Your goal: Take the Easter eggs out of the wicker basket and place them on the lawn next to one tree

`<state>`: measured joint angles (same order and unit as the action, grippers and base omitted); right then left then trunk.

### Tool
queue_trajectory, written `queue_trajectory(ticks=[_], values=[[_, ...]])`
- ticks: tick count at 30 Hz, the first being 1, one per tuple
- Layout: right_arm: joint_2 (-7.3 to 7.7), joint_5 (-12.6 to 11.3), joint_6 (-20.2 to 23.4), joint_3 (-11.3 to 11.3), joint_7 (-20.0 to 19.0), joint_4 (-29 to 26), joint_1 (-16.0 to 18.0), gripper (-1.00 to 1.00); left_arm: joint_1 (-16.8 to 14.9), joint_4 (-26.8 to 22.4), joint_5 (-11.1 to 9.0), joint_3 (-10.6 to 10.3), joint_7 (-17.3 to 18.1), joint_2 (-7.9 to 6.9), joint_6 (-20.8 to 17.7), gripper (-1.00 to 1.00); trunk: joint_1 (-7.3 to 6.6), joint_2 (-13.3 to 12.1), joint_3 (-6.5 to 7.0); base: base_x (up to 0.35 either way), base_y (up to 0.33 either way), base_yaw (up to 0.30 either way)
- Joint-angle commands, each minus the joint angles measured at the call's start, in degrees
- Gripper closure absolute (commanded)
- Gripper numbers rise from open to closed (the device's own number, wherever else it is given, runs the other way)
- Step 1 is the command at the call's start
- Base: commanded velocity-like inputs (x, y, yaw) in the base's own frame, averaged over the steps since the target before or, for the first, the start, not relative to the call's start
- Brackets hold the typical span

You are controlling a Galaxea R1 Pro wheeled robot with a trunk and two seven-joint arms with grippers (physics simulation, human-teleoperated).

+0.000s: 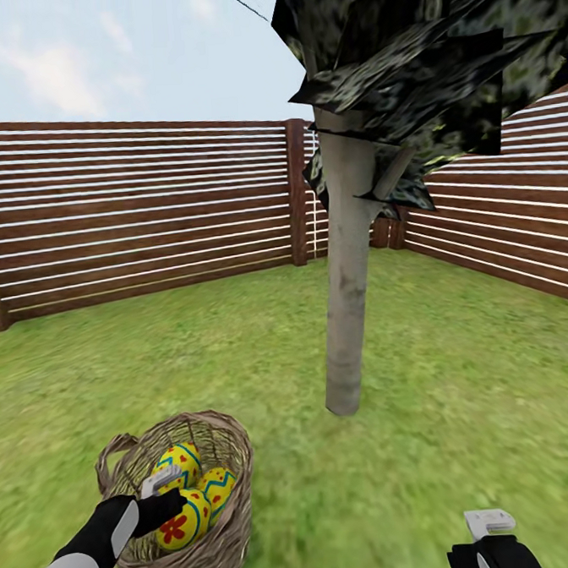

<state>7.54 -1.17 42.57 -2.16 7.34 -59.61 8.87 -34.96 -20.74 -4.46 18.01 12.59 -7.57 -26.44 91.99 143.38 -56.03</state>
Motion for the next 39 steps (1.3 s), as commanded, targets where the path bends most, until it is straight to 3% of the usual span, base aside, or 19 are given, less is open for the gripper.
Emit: queue_trajectory(ticks=[1, 12, 20, 24, 39], values=[[0.01, -0.1, 0.3, 0.0, 0.2, -0.1, 0.0, -1.0, 0.0, -0.1, -0.6, 0.4, -0.1, 0.01, -0.5, 1.0, -0.04, 0.0, 0.17, -0.178, 0.0, 0.0], [-0.07, -0.3, 0.2, 0.1, 0.2, 0.0, 0.1, -1.0, 0.0, -0.1, -0.7, 0.5, -0.2, 0.01, -0.5, 1.0, -0.32, -0.1, 2.61, -0.069, 0.0, 0.0], [-0.16, -0.4, 0.2, 0.1, 0.2, 0.1, 0.0, -1.0, 0.0, -0.1, -0.6, 0.5, -0.2, 0.76, -0.5, 1.0, -2.07, -3.3, 4.05, 0.0, 0.0, 0.0], [-0.16, -0.4, -1.5, 0.1, 0.2, 0.3, 0.1, -1.0, 0.0, -0.1, -0.6, 0.5, -0.2, 0.81, -0.5, 1.0, -2.95, -4.9, 4.76, 0.0, 0.0, 0.0], [0.04, -0.6, -1.6, 0.6, 0.0, 0.1, 0.1, -1.0, 0.0, -0.1, -0.7, 0.5, -0.2, 0.8, -0.5, 1.0, -6.25, -11.0, 7.46, 0.0, 0.0, 0.0]])
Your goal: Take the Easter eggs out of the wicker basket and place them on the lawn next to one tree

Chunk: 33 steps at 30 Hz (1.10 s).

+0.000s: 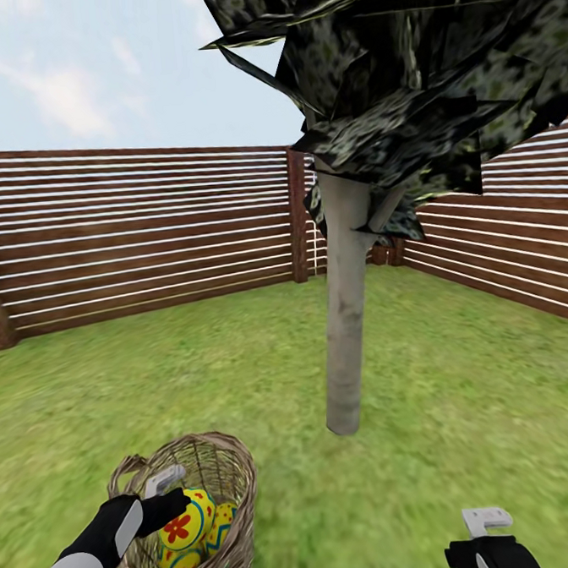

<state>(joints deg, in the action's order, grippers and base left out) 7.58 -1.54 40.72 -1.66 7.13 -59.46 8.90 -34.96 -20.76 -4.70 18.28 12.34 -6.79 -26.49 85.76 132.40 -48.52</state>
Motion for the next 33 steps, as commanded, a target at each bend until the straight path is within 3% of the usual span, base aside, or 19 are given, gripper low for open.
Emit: queue_trajectory(ticks=[1, 18, 27, 33], values=[[0.04, -0.2, 0.2, 0.1, 0.3, -0.3, 0.0, -1.0, 0.0, -0.1, -0.5, 0.3, 0.1, 0.02, -0.4, 1.0, -0.24, -0.4, 0.12, 0.0, 0.0, 0.0], [-0.02, -0.1, 0.2, 0.3, 0.4, 0.0, 0.0, -1.0, 0.0, -0.1, -0.3, 0.2, 0.1, 0.02, -0.1, 1.0, -3.97, -7.2, 3.17, 0.0, 0.0, 0.003], [-0.02, 0.4, 0.2, 0.3, 0.6, 0.0, 0.0, -1.0, 0.0, -0.1, -0.5, 0.2, 0.2, 0.1, -0.1, 1.0, -3.97, -7.2, 3.17, 0.0, 0.0, 0.249], [-0.02, -0.1, 0.2, 0.3, 0.5, 0.0, 0.0, -1.0, 0.0, -0.1, -0.3, 0.0, 0.1, 0.24, -0.2, 1.0, -5.29, -9.6, 4.25, 0.0, 0.0, 0.067]])
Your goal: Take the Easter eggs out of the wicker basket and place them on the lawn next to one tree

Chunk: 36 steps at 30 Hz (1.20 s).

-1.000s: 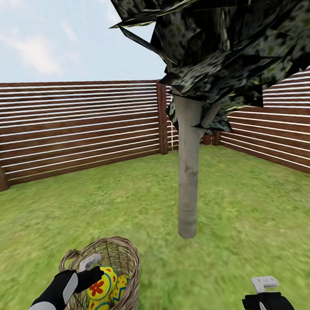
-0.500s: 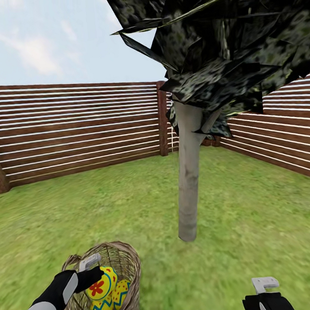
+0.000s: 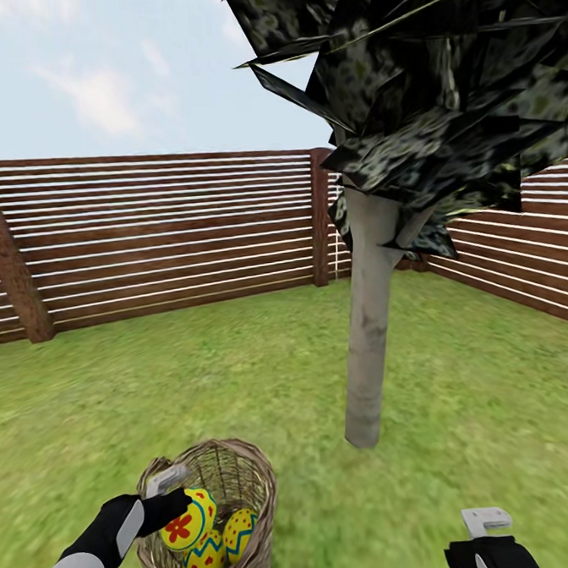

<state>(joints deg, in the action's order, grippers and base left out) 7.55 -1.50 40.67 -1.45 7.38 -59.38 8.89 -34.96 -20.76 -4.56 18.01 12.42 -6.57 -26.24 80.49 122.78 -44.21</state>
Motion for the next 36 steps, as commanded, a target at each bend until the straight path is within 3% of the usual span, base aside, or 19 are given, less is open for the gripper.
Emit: queue_trajectory(ticks=[1, 18, 36], values=[[0.01, -0.2, 0.2, 0.0, 0.2, -0.1, 0.0, -1.0, 0.0, -0.1, -0.4, 0.3, 0.0, 0.25, -0.5, 1.0, -0.24, -0.4, 0.12, 0.0, 0.0, 0.0], [0.01, -0.1, 0.3, 0.0, 0.1, 0.0, 0.0, -1.0, 0.0, -0.1, -0.3, 0.2, 0.0, 0.77, -0.6, 1.0, -3.97, -7.2, 3.18, 0.0, 0.0, 0.005], [0.01, -0.1, 0.3, 0.0, 0.2, 0.0, 0.0, -1.0, 0.0, -0.1, -0.2, 0.2, 0.0, 0.77, -0.5, 1.0, -7.92, -14.4, 6.41, 0.0, 0.0, 0.205]])
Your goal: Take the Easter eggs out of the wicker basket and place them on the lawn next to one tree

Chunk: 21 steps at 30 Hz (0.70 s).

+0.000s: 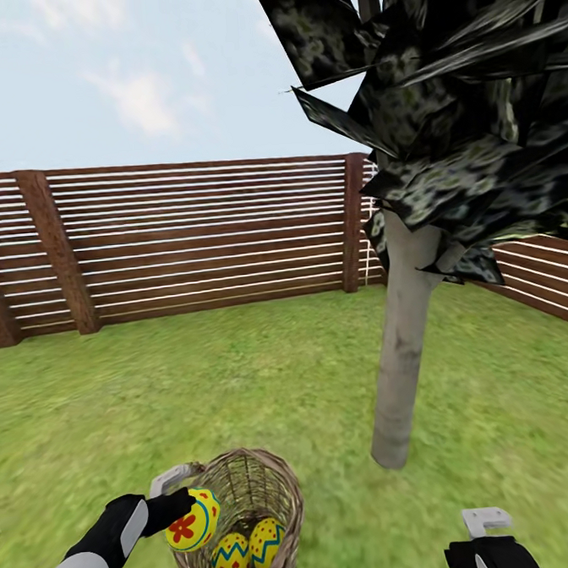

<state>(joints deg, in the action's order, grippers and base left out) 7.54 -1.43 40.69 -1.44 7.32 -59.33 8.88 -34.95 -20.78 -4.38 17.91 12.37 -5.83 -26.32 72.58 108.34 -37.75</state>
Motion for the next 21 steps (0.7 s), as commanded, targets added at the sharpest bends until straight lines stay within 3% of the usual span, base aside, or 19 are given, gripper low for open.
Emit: queue_trajectory(ticks=[1, 10, 21], values=[[0.01, -0.2, 0.3, 0.0, 0.2, -0.1, 0.0, -1.0, 0.0, -0.1, -0.4, 0.3, 0.1, 0.03, -0.5, 1.0, -0.23, -0.4, 0.12, 0.0, 0.0, 0.103], [0.03, -0.2, 0.2, 0.1, 0.1, -0.3, 0.0, -1.0, 0.0, 0.0, -0.4, 0.3, 0.0, 0.06, -0.5, 1.0, -2.21, -4.0, 1.74, 0.0, 0.0, 0.017], [0.01, 0.3, 0.2, 0.1, 0.2, -0.2, 0.0, -1.0, 0.0, 0.0, -0.5, 0.3, 0.1, 0.03, -0.4, 1.0, -4.63, -8.4, 3.71, 0.0, 0.0, 0.275]])
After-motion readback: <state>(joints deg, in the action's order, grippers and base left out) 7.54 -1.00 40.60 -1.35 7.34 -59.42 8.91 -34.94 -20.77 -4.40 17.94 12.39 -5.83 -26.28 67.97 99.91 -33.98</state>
